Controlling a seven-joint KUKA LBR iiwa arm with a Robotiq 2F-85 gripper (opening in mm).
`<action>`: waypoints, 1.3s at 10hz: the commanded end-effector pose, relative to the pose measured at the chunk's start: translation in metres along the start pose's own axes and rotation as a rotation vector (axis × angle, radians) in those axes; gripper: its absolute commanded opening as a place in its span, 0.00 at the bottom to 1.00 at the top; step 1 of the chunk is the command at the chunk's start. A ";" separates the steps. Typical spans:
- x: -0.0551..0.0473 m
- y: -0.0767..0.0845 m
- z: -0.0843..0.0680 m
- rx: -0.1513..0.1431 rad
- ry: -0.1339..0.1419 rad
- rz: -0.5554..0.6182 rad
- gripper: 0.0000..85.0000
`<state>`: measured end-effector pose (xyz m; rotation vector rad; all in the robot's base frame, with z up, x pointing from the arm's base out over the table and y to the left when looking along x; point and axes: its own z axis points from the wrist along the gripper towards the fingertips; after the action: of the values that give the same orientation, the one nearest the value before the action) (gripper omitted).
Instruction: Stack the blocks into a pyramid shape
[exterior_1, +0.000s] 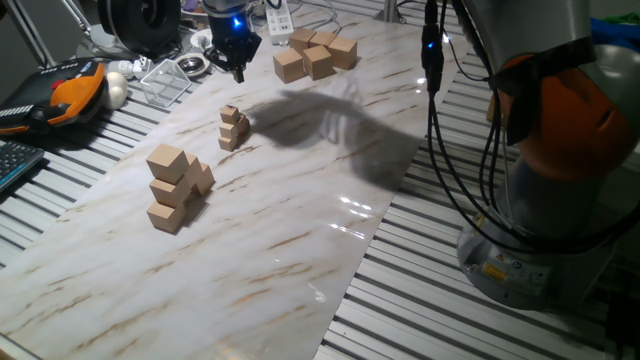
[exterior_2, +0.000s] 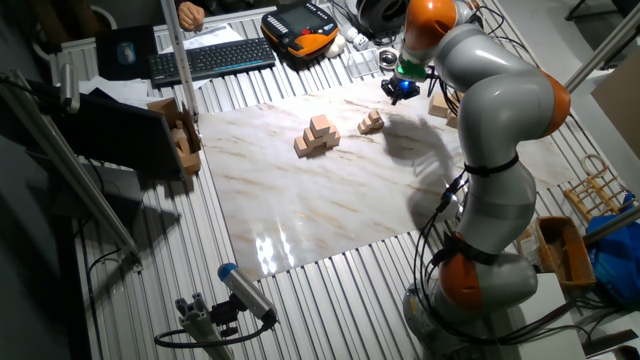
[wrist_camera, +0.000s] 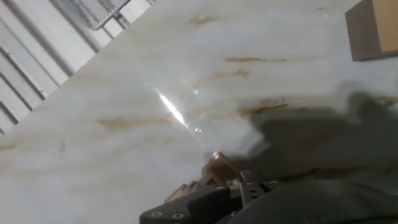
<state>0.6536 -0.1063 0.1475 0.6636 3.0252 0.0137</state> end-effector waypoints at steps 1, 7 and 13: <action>0.000 0.000 0.000 -0.011 0.004 -0.162 0.00; 0.001 0.001 0.000 0.011 0.002 -0.223 0.00; 0.002 0.000 0.000 0.015 0.001 -0.264 0.00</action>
<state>0.6520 -0.1059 0.1476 0.2548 3.0892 -0.0189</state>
